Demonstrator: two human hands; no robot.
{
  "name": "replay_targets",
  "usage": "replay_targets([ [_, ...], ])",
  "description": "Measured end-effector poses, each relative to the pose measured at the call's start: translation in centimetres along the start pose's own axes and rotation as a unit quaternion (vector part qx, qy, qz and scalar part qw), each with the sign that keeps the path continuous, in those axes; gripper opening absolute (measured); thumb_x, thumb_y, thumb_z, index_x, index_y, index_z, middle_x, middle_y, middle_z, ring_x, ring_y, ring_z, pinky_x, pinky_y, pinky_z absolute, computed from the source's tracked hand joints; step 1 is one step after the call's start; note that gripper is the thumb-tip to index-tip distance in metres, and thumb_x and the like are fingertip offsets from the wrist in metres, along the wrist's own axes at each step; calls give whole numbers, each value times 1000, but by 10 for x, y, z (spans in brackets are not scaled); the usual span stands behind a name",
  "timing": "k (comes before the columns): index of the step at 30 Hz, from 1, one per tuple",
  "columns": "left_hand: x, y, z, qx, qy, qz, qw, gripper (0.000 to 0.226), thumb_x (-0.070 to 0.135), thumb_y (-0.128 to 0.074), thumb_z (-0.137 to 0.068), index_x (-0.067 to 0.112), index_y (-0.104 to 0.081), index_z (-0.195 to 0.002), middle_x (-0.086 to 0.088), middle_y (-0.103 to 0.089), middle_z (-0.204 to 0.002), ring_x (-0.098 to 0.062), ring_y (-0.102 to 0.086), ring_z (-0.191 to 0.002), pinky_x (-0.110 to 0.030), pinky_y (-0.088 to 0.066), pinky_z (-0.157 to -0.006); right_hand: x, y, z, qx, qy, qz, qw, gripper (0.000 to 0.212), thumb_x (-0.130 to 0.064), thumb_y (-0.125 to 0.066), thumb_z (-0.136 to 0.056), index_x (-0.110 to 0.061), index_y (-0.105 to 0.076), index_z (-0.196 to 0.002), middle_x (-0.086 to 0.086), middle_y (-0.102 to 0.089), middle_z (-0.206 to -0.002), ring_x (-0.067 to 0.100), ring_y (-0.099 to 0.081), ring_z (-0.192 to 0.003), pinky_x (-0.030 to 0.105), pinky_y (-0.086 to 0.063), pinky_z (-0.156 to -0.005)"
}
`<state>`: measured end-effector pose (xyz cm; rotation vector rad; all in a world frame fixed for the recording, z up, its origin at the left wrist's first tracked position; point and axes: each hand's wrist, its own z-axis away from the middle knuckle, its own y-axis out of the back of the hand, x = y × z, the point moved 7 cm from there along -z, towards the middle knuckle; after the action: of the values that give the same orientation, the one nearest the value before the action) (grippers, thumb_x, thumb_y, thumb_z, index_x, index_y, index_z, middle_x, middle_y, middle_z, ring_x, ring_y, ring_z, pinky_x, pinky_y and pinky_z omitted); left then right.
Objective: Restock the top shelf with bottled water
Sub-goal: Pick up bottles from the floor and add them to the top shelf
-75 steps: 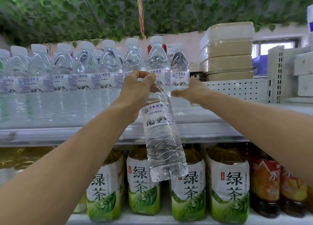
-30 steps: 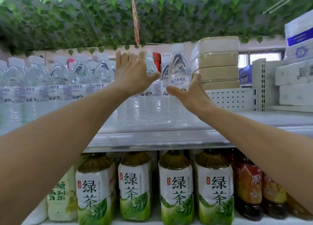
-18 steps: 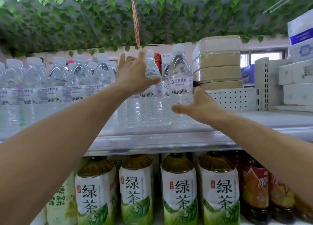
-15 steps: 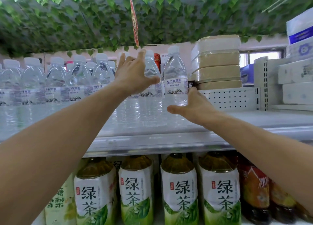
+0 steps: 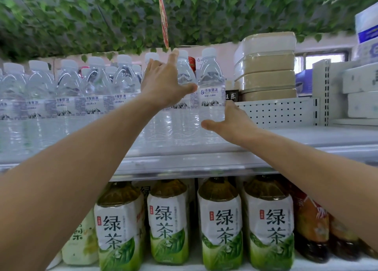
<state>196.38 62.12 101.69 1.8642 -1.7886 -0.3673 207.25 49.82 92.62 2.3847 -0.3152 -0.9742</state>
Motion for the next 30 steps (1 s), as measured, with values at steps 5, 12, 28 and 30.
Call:
replay_targets([
  [5, 4, -3, 15, 13, -5, -32, 999, 86, 50, -59, -91, 14, -15, -156, -11, -40, -147, -28, -24, -139, -40, -20, -115, -2, 4, 9, -33, -4, 26, 999, 82, -48, -69, -86, -8, -31, -147, 8, -42, -146, 26, -46, -129, 37, -39, -100],
  [12, 38, -7, 98, 44, -43, -6, 998, 57, 45, -59, -93, 23, -42, -143, -2, -44, -144, -25, -37, -133, -39, -29, -109, -14, 51, 75, 95, 135, 139, 976, 53, -42, -59, -94, -23, -44, -141, 0, -46, -139, 19, -44, -129, 42, -41, -98],
  [28, 55, -116, 341, -190, 87, 2, 978, 39, 48, -58, -92, 31, -54, -127, 16, -60, -113, -11, -63, -89, -37, -54, -74, 124, 7, 262, -95, 149, 178, 968, 33, -35, -55, -94, -26, -55, -126, -9, -62, -112, 21, -64, -93, 39, -51, -70],
  [30, 53, -140, 373, -249, 113, 18, 962, 36, 47, -60, -91, 30, -57, -123, 16, -62, -110, -11, -64, -89, -36, -53, -75, 156, -9, 285, -151, 97, 175, 968, 33, -36, -56, -94, -27, -55, -126, -9, -62, -114, 20, -61, -100, 37, -45, -75],
])
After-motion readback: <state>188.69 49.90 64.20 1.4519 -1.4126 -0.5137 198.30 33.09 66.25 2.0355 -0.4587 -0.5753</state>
